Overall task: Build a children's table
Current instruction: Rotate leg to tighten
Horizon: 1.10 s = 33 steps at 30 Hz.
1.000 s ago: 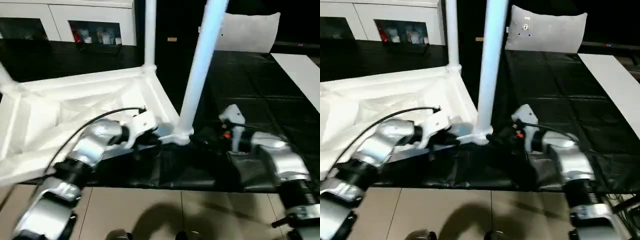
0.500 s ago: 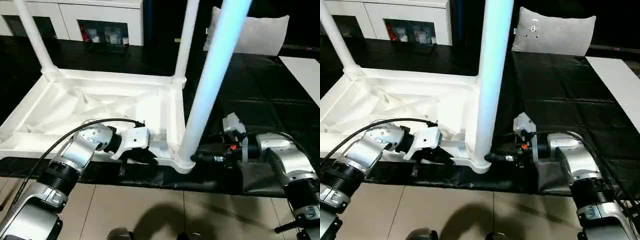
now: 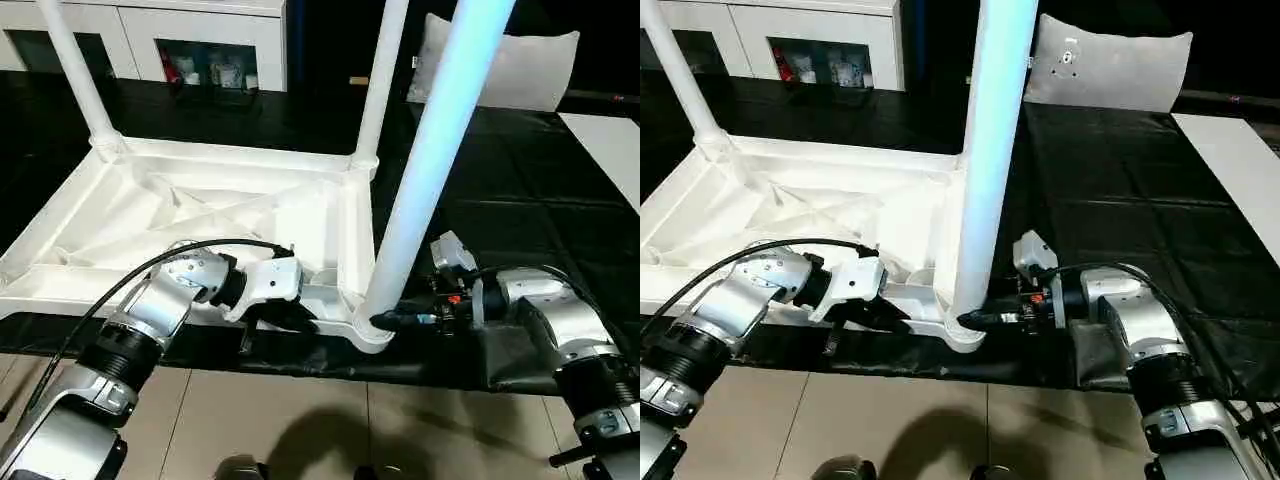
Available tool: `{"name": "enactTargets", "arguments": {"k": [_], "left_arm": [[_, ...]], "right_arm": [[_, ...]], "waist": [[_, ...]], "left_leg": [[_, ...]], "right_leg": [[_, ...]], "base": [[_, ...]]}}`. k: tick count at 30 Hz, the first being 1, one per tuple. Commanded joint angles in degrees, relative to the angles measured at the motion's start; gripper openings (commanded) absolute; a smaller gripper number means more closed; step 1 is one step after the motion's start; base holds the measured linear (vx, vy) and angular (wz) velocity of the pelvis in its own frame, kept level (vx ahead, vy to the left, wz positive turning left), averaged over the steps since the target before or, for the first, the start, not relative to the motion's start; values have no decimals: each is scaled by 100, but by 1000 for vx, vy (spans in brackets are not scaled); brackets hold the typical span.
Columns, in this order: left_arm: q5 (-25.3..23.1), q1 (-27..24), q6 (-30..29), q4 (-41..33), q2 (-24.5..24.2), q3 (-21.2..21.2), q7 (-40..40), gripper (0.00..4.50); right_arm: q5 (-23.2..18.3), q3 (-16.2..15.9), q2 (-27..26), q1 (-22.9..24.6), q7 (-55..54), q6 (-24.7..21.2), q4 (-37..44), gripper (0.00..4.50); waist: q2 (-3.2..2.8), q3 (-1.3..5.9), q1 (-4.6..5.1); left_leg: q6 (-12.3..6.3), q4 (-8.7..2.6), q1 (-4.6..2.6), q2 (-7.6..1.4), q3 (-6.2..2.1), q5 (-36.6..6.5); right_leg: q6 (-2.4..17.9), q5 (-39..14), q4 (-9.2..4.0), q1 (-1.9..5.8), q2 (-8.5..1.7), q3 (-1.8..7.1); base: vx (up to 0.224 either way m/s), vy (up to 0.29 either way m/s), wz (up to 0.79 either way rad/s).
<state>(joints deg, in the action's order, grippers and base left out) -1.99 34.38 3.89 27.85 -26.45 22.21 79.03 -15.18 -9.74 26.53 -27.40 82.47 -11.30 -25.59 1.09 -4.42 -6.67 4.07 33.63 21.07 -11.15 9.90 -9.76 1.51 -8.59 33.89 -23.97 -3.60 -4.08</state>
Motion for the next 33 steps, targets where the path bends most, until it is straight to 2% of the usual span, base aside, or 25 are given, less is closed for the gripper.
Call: {"name": "enactTargets", "arguments": {"k": [1, 5, 6, 8, 9, 10, 12, 13, 14, 15, 17, 20, 21, 22, 23, 24, 25, 26, 27, 28, 29, 30, 31, 32, 33], "left_arm": [[-35, -23, 44, -128, 55, 77, -49, 0], [-91, -36, -381, -170, 114, 43, -286, 0], [-107, -1, -628, -154, 217, -13, -510, 0], [-102, 49, -1018, -170, 463, -122, -928, 0], [-102, 49, -1018, -170, 463, -122, -928, 0], [-110, 106, -1331, -177, 725, -202, -1337, 0], [-154, 213, -1599, -115, 997, -266, -1761, 0], [-171, 258, -1678, -73, 1097, -292, -1922, 0], [-182, 306, -1753, -21, 1193, -326, -2087, 0], [-209, 372, -1873, 55, 1333, -375, -2342, 0], [-253, 494, -2120, 161, 1678, -494, -2901, 0], [-334, 585, -2316, 187, 1974, -543, -3304, 0], [-456, 747, -2324, 353, 2233, -548, -3609, 0], [-456, 747, -2324, 353, 2233, -548, -3609, 0], [-513, 802, -2306, 412, 2298, -535, -3705, 0], [-513, 802, -2306, 412, 2298, -535, -3705, 0], [-569, 834, -2262, 444, 2323, -502, -3788, 0], [-569, 834, -2262, 444, 2323, -502, -3788, 0], [-610, 808, -2228, 425, 2255, -466, -3775, 0], [-632, 793, -2218, 419, 2211, -445, -3753, 0], [-637, 787, -2215, 417, 2195, -442, -3747, 0], [-685, 745, -2157, 421, 2034, -414, -3658, 0], [-709, 734, -2113, 442, 1956, -410, -3609, 0], [-718, 727, -2091, 456, 1920, -416, -3581, 0], [-718, 700, -2042, 471, 1853, -433, -3515, 0]], "right_arm": [[-143, -86, 1, 73, 141, -172, 206, 200], [-127, 10, -173, 153, -355, -345, 316, 197], [81, 2, -326, 114, -855, -415, 223, 197], [324, 20, -637, 78, -1631, -528, 156, 197], [324, 20, -637, 78, -1631, -528, 156, 197], [421, 104, -936, 25, -2302, -820, 125, 197], [520, 185, -1229, -79, -2929, -1050, 13, 196], [570, 225, -1349, -135, -3197, -1070, -73, 195], [607, 285, -1460, -209, -3491, -1103, -190, 195], [658, 375, -1607, -315, -3914, -1144, -356, 195], [784, 493, -1886, -510, -4669, -1114, -669, 195], [1010, 519, -2066, -650, -5267, -935, -906, 195], [953, 771, -2316, -836, -5754, -852, -1130, 195], [953, 771, -2316, -836, -5754, -852, -1130, 195], [899, 906, -2407, -897, -5929, -814, -1208, 195], [899, 906, -2407, -897, -5929, -814, -1208, 228], [954, 931, -2426, -915, -6005, -610, -1244, 261], [954, 931, -2426, -915, -6005, -610, -1244, 261], [978, 869, -2340, -794, -5823, -384, -1074, 264], [964, 847, -2299, -726, -5710, -291, -976, 264], [954, 854, -2288, -712, -5690, -268, -962, 290], [885, 900, -2149, -584, -5438, 3, -839, 290], [868, 922, -2063, -535, -5310, 152, -804, 308], [867, 935, -2015, -507, -5266, 187, -781, 308], [860, 967, -1921, -442, -5224, 152, -717, 319]], "waist": [[40, 377, 20], [39, 361, 24], [19, 346, 38], [37, 311, 104], [50, 308, 135], [67, 298, 184], [57, 269, 235], [30, 273, 336], [16, 287, 368], [-1, 300, 428], [-74, 309, 519], [-95, 312, 598], [-121, 306, 619], [-122, 290, 638], [-115, 311, 678], [-115, 310, 684], [-113, 324, 645], [-111, 324, 635], [-89, 346, 602], [-90, 353, 583], [-83, 367, 549], [-78, 377, 531], [-84, 403, 444], [-84, 403, 444], [-29, 443, 397]], "left_leg": [[-300, -408, -69, -222, -35, -1400], [-275, -417, -68, -216, -38, -1432], [-251, -427, -65, -215, -45, -1463], [-119, -422, -113, -175, -64, -1740], [-89, -407, -130, -150, -75, -1811], [-78, -412, -119, -138, -91, -1871], [-42, -426, -109, -125, -113, -1946], [44, -390, -178, -92, -143, -2222], [40, -385, -200, -94, -156, -2288], [7, -413, -154, -106, -175, -2314], [4, -447, -176, -159, -215, -2623], [44, -508, -163, -225, -276, -3046], [29, -498, -219, -219, -261, -3202], [30, -486, -275, -217, -256, -3297], [20, -467, -271, -207, -276, -3301], [6, -477, -232, -213, -279, -3247], [-29, -472, -219, -200, -248, -3042], [-38, -465, -219, -193, -240, -2952], [-84, -467, -173, -189, -224, -2694], [-110, -471, -160, -193, -209, -2567], [-150, -477, -128, -206, -194, -2319], [-171, -479, -114, -212, -182, -2186], [-237, -468, -106, -232, -145, -1842], [-237, -468, -106, -232, -145, -1842], [-334, -440, -55, -210, -114, -1434]], "right_leg": [[840, -2472, -466, 289, -452, 259], [802, -2617, -481, 284, -455, 258], [793, -2681, -483, 274, -458, 261], [603, -3354, -565, 232, -468, 238], [477, -3687, -621, 229, -480, 218], [368, -3913, -656, 232, -477, 196], [272, -4088, -681, 232, -469, 166], [121, -4433, -767, 202, -468, 74], [104, -4445, -790, 210, -479, 48], [110, -4259, -805, 274, -473, 3], [158, -3965, -838, 316, -486, -144], [186, -3506, -843, 390, -534, -253], [194, -3487, -888, 359, -543, -276], [213, -3508, -923, 318, -554, -313], [202, -3434, -928, 373, -577, -364], [206, -3390, -915, 396, -595, -349], [266, -3322, -896, 368, -637, -281], [314, -3287, -892, 358, -645, -263], [405, -3115, -850, 385, -656, -219], [462, -3004, -827, 383, -656, -190], [592, -2723, -773, 397, -652, -146], [661, -2559, -741, 402, -649, -124], [860, -2025, -656, 403, -638, -66], [860, -2025, -656, 403, -638, -66], [1017, -1585, -542, 444, -606, -19]], "base": [[0, 0, 0], [0, 0, 0], [0, 0, 0], [0, 0, 0], [0, 0, 0], [0, 0, 0], [0, 0, 0], [0, 0, 0], [0, 0, 0], [0, 0, 0], [-22, 56, -11], [-12, 57, -11], [-7, 51, -8], [0, 0, 0], [0, 0, 0], [0, 0, 0], [0, 0, 0], [0, 0, 0], [0, 0, 0], [0, 0, 0], [0, 0, 0], [0, 0, 0], [0, 0, 0], [0, 0, 0], [0, 0, 0]]}}
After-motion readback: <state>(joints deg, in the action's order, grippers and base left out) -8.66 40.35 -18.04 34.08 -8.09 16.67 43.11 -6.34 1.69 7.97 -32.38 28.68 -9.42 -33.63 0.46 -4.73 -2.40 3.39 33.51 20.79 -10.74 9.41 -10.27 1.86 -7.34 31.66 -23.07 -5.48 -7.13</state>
